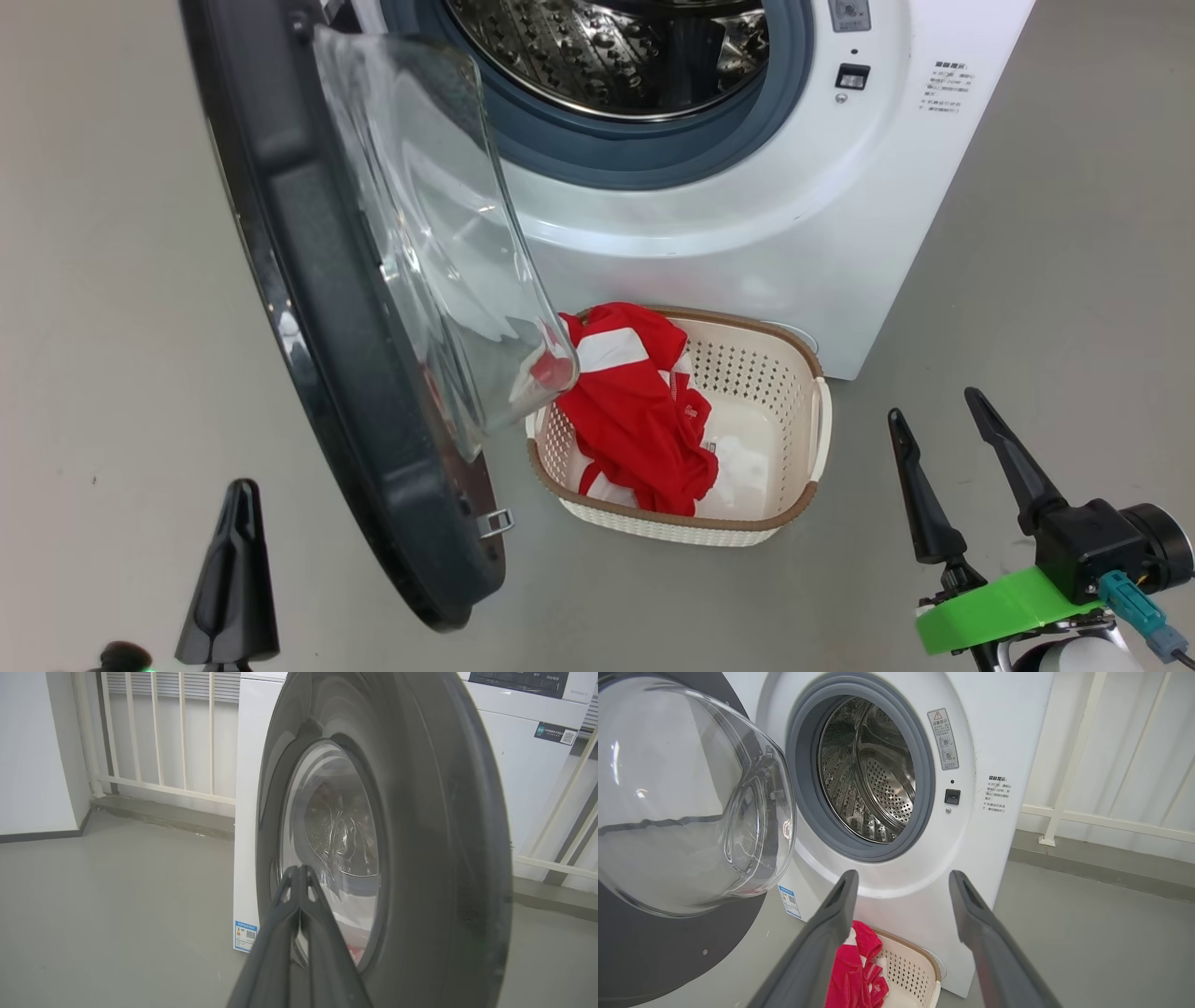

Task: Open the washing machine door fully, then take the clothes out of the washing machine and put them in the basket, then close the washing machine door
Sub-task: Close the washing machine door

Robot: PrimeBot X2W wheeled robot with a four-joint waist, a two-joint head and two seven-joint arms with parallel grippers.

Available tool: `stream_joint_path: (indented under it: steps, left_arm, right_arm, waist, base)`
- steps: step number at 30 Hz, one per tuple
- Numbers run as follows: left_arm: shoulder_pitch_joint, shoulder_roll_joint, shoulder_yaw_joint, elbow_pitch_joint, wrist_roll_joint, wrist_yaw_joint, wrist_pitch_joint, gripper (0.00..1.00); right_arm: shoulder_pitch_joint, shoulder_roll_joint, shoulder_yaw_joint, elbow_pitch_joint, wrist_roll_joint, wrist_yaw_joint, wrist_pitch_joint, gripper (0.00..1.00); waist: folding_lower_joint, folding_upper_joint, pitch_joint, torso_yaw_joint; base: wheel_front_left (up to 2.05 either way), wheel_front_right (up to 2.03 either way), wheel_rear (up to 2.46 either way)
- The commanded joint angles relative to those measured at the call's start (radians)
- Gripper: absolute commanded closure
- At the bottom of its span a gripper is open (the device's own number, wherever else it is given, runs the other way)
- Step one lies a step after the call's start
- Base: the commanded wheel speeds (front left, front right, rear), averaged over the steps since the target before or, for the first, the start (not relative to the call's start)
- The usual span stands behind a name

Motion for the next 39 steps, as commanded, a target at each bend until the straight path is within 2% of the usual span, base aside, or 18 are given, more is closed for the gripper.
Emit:
stream_joint_path:
  steps: [1,6,10,11,15,19,23,32,36,39]
  left_arm:
    - [-0.028,0.000,0.036,-0.032,-0.026,-0.012,-0.012,1.00]
    - [-0.050,-0.022,0.058,-0.052,-0.222,-0.044,0.021,1.00]
    - [-0.086,-0.030,0.098,-0.071,-0.439,-0.057,0.091,1.00]
    - [-0.086,-0.030,0.098,-0.071,-0.439,-0.057,0.091,1.00]
    - [-0.134,-0.034,0.156,-0.084,-0.690,-0.047,0.181,1.00]
    - [-0.182,-0.036,0.202,-0.087,-0.914,-0.015,0.284,1.00]
    - [-0.227,-0.031,0.231,-0.098,-1.063,0.032,0.375,1.00]
    - [-0.299,-0.015,0.229,-0.121,-1.241,0.150,0.529,1.00]
    - [-0.313,-0.008,0.226,-0.145,-1.306,0.192,0.590,1.00]
    - [-0.320,-0.014,0.231,-0.162,-1.345,0.205,0.601,1.00]
  right_arm:
    - [-0.026,-0.008,0.020,-0.024,-0.003,0.005,-0.009,0.00]
    - [-0.024,-0.008,0.019,-0.025,-0.004,0.005,-0.009,0.00]
    - [-0.022,-0.008,0.020,-0.026,-0.007,0.005,-0.009,0.00]
    - [-0.022,-0.008,0.020,-0.026,-0.007,0.005,-0.009,0.00]
    - [-0.023,-0.008,0.023,-0.026,-0.010,0.005,-0.009,0.00]
    - [-0.025,-0.008,0.024,-0.025,-0.012,0.005,-0.009,0.00]
    - [-0.026,-0.008,0.025,-0.023,-0.014,0.005,-0.009,0.00]
    - [-0.029,-0.008,0.031,-0.023,-0.013,0.005,-0.009,0.00]
    - [-0.034,-0.008,0.031,-0.024,-0.013,0.005,-0.009,0.00]
    - [-0.038,-0.008,0.031,-0.023,-0.013,0.005,-0.009,0.00]
  waist:
    - [0.0000,0.0000,-0.001,0.001]
    - [0.0000,0.0000,-0.002,0.004]
    - [0.0000,0.0000,-0.001,0.008]
    - [0.0000,0.0000,-0.001,0.008]
    - [0.0000,0.0000,0.003,0.008]
    - [0.0000,0.0000,0.006,0.007]
    - [0.0000,0.0000,0.007,0.003]
    - [0.0000,0.0000,0.014,-0.014]
    - [0.0000,0.0000,0.025,-0.024]
    - [0.0000,0.0000,0.028,-0.030]
  base:
    - [0.00,0.00,0.00]
    - [0.00,0.00,0.00]
    - [0.00,0.00,0.00]
    - [0.00,0.00,0.00]
    - [0.00,0.00,0.00]
    - [0.00,0.00,0.00]
    - [0.00,0.00,0.00]
    - [0.00,0.00,0.00]
    - [0.00,0.00,0.00]
    - [0.00,0.00,0.00]
